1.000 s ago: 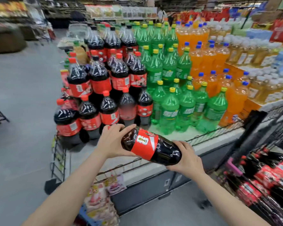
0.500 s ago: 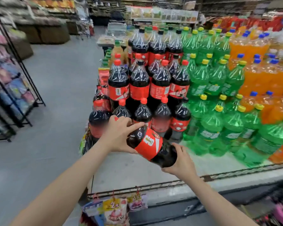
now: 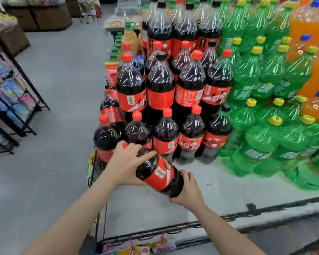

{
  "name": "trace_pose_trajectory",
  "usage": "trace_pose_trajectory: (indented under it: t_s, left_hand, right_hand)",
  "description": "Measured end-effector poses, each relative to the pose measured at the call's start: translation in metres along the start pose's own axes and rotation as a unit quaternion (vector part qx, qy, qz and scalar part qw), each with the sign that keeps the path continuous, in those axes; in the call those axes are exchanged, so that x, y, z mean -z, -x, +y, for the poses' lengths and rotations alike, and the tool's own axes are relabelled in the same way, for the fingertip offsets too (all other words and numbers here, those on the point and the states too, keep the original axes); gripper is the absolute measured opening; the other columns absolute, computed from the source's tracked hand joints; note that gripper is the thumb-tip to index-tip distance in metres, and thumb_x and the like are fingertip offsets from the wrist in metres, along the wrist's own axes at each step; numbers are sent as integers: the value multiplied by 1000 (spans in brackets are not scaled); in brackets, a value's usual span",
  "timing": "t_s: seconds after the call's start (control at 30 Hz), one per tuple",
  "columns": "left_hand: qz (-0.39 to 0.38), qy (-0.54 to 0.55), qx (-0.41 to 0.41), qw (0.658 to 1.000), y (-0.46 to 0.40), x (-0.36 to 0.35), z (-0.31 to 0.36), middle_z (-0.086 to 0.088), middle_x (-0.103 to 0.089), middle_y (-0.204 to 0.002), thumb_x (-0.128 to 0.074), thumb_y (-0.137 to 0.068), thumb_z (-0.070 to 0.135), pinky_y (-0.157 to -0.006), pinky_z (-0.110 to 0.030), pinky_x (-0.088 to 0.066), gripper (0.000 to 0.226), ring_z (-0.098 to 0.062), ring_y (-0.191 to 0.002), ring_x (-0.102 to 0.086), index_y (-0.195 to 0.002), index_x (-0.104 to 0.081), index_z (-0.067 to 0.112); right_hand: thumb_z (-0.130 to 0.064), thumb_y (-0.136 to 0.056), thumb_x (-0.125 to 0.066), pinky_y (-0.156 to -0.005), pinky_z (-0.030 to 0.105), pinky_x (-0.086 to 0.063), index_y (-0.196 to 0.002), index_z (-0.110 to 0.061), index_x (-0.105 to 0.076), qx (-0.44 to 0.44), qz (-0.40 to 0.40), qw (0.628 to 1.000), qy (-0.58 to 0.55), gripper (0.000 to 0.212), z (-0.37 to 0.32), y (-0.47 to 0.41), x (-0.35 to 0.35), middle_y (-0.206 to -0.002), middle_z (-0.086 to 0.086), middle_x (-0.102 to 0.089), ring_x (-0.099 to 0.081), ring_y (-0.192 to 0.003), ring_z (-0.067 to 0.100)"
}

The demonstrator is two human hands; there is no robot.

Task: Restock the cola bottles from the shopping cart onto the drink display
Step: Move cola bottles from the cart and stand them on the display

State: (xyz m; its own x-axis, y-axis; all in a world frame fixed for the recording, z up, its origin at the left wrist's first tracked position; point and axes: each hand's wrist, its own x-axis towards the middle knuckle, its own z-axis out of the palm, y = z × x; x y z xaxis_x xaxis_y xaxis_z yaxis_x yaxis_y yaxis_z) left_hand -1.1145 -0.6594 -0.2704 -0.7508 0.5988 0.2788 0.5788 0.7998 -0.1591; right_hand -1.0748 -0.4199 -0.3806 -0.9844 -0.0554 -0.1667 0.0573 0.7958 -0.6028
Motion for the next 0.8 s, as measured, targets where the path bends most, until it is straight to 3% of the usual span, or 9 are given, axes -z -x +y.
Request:
trace_pose_trajectory:
  t_s: [0.23,0.37,0.5,0.63,0.73,0.8]
  left_hand:
    - [21,-36,-66,997,-3,-12,-27,-15,-60,-100,-62,-53,68,-83,-46,-32,84,-29,-84,-57,-126,-54,27]
    - [34,-42,-89,995,-2,-16,-34,-14,-60,-101,-65,-49,70,-83,-46,-31,92,-28,-86,-56,-128,-50,26]
    - [71,-19,-94,993,0,-19,-34,-14,-61,-107,-63,-55,71,-84,-47,-34,86,-28,-90,-56,-126,-55,23]
    - [92,29,-91,991,-5,-17,-28,-8,-58,-120,-70,-52,73,-88,-44,-36,94,-24,-106,-53,-126,-56,17]
    - [122,105,-16,987,5,-18,-29,-10,-47,-135,-76,-55,68,-103,-45,-34,99,-24,-125,-43,-135,-47,17]
    - [171,249,136,944,18,-16,-23,-6,-44,-137,-80,-66,51,-109,-34,-32,86,-14,-128,-41,-137,-43,17]
  right_hand:
    - [-32,-49,-81,-80,41,-50,-127,-19,-36,-25,-8,998,-65,91,-19,-20,-26,-118,1,-37,-49,-111,29]
    - [-35,-46,-86,-98,37,-43,-134,-22,-32,-29,-37,991,-126,104,-25,-20,-16,-123,-4,-34,-44,-121,24]
    - [-47,-40,-88,-107,29,-35,-145,-34,-18,59,-36,984,-164,127,-64,-29,3,-143,-12,-33,-34,-133,7]
    - [-37,-47,-86,-96,23,-36,-144,-37,-18,114,-32,989,-92,118,-103,-36,17,-141,-21,-33,-34,-130,2]
    - [-37,-46,-83,-88,27,-42,-134,-45,-26,110,-18,990,-82,105,-104,-34,22,-132,-25,-43,-45,-121,4]
    - [-37,-43,-82,-85,30,-46,-127,-48,-30,97,-10,990,-100,100,-102,-33,25,-121,-27,-50,-51,-112,3]
